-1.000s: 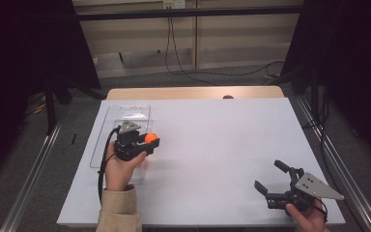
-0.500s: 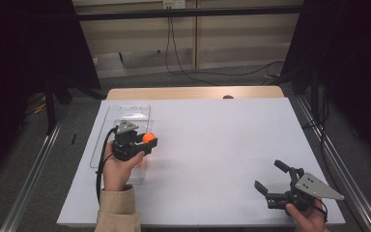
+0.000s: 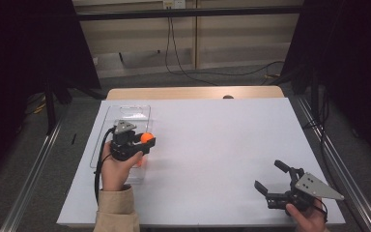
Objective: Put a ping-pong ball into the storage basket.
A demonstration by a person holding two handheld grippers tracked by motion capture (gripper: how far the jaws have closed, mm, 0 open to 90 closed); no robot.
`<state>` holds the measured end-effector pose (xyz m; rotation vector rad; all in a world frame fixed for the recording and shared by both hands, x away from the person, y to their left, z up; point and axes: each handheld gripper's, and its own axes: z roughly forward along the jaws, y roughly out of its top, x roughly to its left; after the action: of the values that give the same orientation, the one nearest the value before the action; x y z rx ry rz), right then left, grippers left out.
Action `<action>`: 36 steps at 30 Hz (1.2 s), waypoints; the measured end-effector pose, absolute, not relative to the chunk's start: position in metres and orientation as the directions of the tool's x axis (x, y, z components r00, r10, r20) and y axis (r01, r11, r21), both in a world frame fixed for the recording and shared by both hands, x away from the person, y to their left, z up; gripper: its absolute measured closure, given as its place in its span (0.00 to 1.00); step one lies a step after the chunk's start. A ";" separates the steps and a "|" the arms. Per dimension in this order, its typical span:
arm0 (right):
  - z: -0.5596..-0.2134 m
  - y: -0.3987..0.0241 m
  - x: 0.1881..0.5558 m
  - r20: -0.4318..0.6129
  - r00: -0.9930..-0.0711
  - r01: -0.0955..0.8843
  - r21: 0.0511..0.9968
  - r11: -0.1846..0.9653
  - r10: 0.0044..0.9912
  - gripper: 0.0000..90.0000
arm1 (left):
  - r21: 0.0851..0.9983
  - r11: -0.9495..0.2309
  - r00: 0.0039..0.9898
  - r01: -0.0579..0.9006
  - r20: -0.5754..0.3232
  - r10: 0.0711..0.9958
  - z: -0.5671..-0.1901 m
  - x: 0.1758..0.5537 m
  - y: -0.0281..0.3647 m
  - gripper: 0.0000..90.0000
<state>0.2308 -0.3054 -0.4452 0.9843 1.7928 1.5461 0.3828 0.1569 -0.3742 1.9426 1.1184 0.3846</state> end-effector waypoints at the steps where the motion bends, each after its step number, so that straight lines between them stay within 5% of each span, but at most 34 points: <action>1: -0.445 -0.305 0.231 0.044 -0.567 0.164 0.985 0.061 0.823 0.03 | 0.788 -0.246 0.553 0.564 -0.139 0.822 -0.374 0.383 0.157 0.57; 36: -0.445 -0.306 0.231 0.043 -0.567 0.163 0.985 0.061 0.822 0.03 | 0.796 -0.221 0.521 0.563 -0.134 0.843 -0.374 0.383 0.173 0.57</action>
<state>0.2308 -0.3056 -0.4452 0.9829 1.7929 1.5463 0.3826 0.1729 -0.3744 1.9130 1.1535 0.4156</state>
